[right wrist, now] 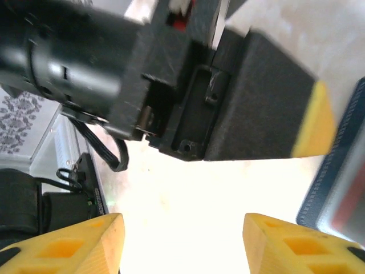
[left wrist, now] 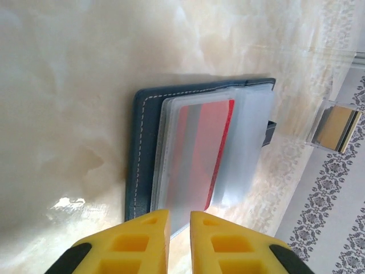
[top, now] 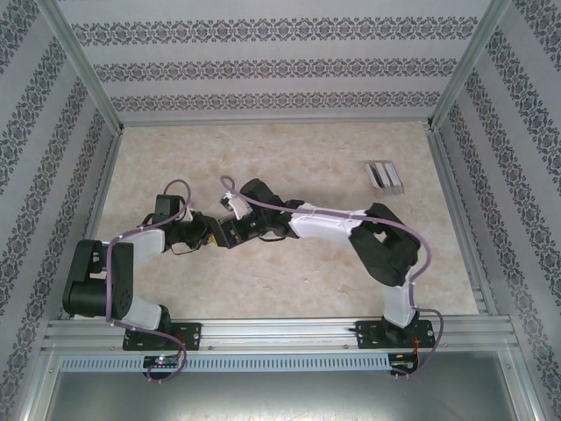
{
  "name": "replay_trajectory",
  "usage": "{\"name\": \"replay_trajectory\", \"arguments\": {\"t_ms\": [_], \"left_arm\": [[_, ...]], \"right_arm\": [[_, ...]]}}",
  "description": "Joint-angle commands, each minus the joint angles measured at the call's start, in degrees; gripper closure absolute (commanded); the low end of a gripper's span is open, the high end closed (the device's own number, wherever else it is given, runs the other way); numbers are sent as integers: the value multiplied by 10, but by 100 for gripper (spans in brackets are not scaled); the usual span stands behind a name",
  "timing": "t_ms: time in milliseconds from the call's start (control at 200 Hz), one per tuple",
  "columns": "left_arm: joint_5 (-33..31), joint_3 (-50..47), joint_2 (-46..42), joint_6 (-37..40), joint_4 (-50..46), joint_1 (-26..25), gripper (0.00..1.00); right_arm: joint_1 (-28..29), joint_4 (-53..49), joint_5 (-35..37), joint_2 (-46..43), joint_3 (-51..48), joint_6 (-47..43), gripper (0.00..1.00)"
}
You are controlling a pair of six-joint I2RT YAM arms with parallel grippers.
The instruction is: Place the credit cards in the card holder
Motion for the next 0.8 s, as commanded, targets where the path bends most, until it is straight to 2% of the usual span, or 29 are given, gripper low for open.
{"name": "replay_trajectory", "arguments": {"t_ms": [0,120,325,794], "left_arm": [[-26,10,-17,22,-34,6,81],[-33,9,-22,29,-38,6,80],[-35,18,-10,49,-59,6,80],[-41,24,10,70,-72,3,78]], "right_arm": [[-34,-15,114,-77,-33,-32,40],[-67,-42,191,-100,-68,-19,38],[-92,-76,196,-58,-71,13,38],[-109,-46,97,38,-45,33,40]]}}
